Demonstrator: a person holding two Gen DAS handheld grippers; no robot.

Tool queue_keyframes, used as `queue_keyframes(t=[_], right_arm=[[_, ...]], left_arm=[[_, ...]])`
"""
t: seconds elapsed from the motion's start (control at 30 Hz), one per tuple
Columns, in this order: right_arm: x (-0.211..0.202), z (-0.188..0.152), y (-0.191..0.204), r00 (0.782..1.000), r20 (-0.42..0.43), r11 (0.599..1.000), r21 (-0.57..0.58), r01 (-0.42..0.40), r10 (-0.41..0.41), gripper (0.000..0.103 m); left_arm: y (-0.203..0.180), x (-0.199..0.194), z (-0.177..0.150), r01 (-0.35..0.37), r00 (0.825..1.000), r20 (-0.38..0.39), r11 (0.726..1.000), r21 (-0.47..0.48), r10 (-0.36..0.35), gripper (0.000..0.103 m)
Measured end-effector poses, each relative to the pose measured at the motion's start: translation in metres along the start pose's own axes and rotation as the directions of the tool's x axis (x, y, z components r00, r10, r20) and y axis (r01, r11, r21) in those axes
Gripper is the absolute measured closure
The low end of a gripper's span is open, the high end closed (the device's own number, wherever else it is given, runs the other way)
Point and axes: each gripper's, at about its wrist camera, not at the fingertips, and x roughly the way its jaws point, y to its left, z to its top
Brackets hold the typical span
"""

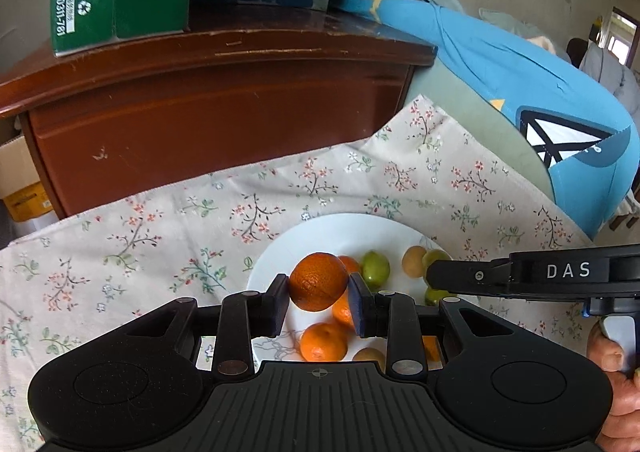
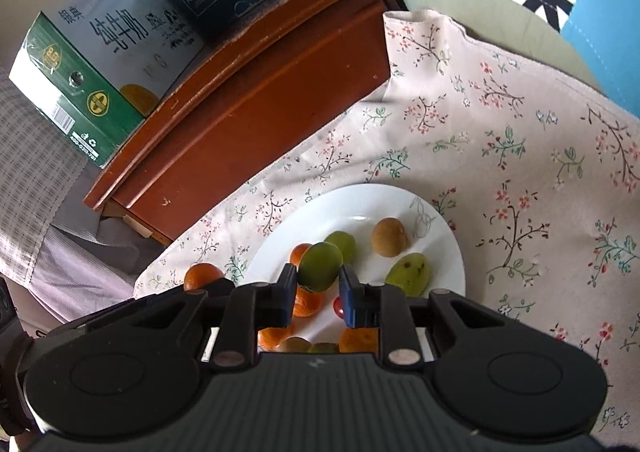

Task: Organize fruits
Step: 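Carry orange and lime onto the white plate and open both tools, then move both open tools back toward the brown kiwi and red tomato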

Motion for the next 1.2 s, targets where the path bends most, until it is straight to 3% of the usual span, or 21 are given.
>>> queue_keyframes(t=[0.27, 0.33, 0.4, 0.5, 0.67, 0.93, 1.2], right_arm=[[0.002, 0.001, -0.005, 1.0, 0.011, 1.0, 0.025, 0.012, -0.012, 0.077], [0.001, 0.001, -0.005, 1.0, 0.018, 1.0, 0.023, 0.012, -0.012, 0.077], [0.0, 0.002, -0.006, 1.0, 0.018, 0.999, 0.032, 0.003, -0.004, 0.076], [-0.001, 0.004, -0.007, 1.0, 0.017, 0.999, 0.032, -0.011, 0.01, 0.074], [-0.004, 0.004, -0.003, 0.999, 0.03, 1.0, 0.005, -0.025, 0.024, 0.069], [-0.005, -0.004, 0.019, 0.999, 0.024, 0.991, -0.13, -0.024, 0.027, 0.068], [-0.001, -0.019, 0.034, 1.0, -0.015, 0.98, -0.198, -0.025, 0.023, 0.065]], left_arm=[[-0.001, 0.004, -0.002, 0.009, 1.0, 0.001, 1.0, -0.018, -0.009, 0.071], [-0.002, 0.001, -0.001, 0.006, 1.0, 0.011, 1.0, -0.024, -0.006, 0.059], [-0.003, -0.006, 0.0, -0.001, 0.999, 0.044, 0.999, -0.032, 0.002, 0.034], [-0.004, -0.015, 0.004, -0.021, 0.997, 0.071, 0.999, -0.045, 0.024, 0.021], [0.001, -0.029, 0.011, -0.032, 0.997, 0.064, 0.996, -0.086, 0.037, 0.018], [0.01, -0.056, 0.006, -0.134, 0.989, 0.061, 0.989, -0.067, 0.138, 0.013], [0.021, -0.073, -0.011, -0.187, 0.98, 0.056, 0.979, -0.083, 0.192, 0.009]])
